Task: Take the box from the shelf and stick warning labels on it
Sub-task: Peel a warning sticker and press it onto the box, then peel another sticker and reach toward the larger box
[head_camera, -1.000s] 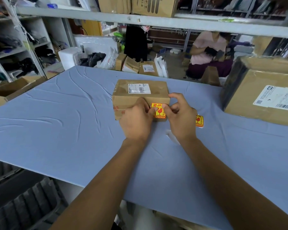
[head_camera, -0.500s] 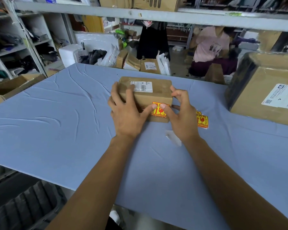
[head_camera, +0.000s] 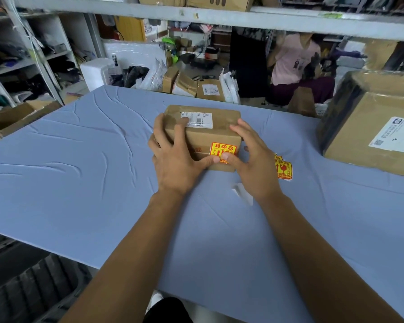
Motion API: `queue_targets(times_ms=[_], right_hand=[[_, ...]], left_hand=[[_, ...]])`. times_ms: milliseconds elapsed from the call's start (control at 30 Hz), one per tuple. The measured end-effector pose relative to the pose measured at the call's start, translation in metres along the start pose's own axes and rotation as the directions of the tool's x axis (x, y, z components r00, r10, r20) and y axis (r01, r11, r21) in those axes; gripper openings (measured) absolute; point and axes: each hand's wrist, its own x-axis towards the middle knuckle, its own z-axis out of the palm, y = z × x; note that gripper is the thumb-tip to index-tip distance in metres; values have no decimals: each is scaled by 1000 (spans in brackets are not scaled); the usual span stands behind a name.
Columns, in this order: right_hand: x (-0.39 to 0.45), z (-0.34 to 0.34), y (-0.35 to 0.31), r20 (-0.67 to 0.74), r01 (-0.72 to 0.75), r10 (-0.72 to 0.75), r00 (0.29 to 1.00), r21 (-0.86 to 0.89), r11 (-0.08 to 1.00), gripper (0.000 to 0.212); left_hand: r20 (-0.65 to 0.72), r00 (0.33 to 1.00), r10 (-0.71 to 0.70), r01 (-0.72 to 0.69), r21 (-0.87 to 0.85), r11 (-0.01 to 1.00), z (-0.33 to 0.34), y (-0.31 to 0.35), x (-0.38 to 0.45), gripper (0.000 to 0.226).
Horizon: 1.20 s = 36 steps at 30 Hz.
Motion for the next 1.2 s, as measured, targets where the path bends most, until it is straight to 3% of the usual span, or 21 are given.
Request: queue_targets(times_ms=[67, 200, 333, 467, 767, 833, 900, 933, 1000, 1067, 1133, 1200], right_hand=[[1, 0, 1, 18, -17, 17, 1000, 3, 1000, 64], [0, 0, 2, -17, 19, -19, 1000, 12, 1000, 51], [-1, 2, 0, 5, -21, 21, 1000, 16, 1000, 61], [-2, -1, 0, -39, 20, -20, 999, 8, 1000, 48], [-8, -5, -5, 60, -39, 39, 997, 7, 999, 79], [-19, -11, -9, -19, -38, 37, 999, -39, 999, 69], [-34, -23, -11, -126, -68, 58, 990, -79, 995, 46], [-42, -29, -13, -129, -102, 91, 988, -84, 991, 33], [-59, -36, -14, 12, -160, 163, 986, -152, 975, 18], [-70, -38, -14, 146, -128, 167, 975, -248, 960, 11], [-81, -41, -21, 166, -137, 171, 971, -196, 971, 5], [-95, -47, -31, 164, -156, 176, 971, -128, 979, 1]], left_hand=[[4, 1000, 3, -3, 7, 1000, 0, 0, 0, 106], [-8, 1000, 21, -21, -15, 1000, 1, -2, 0, 100], [1, 1000, 19, -19, 8, 1000, 1, -2, 0, 108], [-6, 1000, 31, -31, -30, 999, 0, -3, -1, 91], [34, 999, -16, 13, 96, 995, -2, 3, -6, 115], [-35, 999, -9, 14, 147, 989, -8, 10, -17, 109], [-102, 992, 71, -58, 128, 990, -16, 16, -33, 87], [-61, 991, 116, -112, 66, 992, -18, 19, -44, 72], [190, 963, 193, -185, -58, 981, -21, 24, -65, 53], [456, 839, 296, -357, 51, 933, -19, 27, -79, 50], [545, 780, 308, -410, 73, 909, -21, 30, -87, 43], [513, 791, 334, -362, -49, 931, -27, 33, -93, 29]])
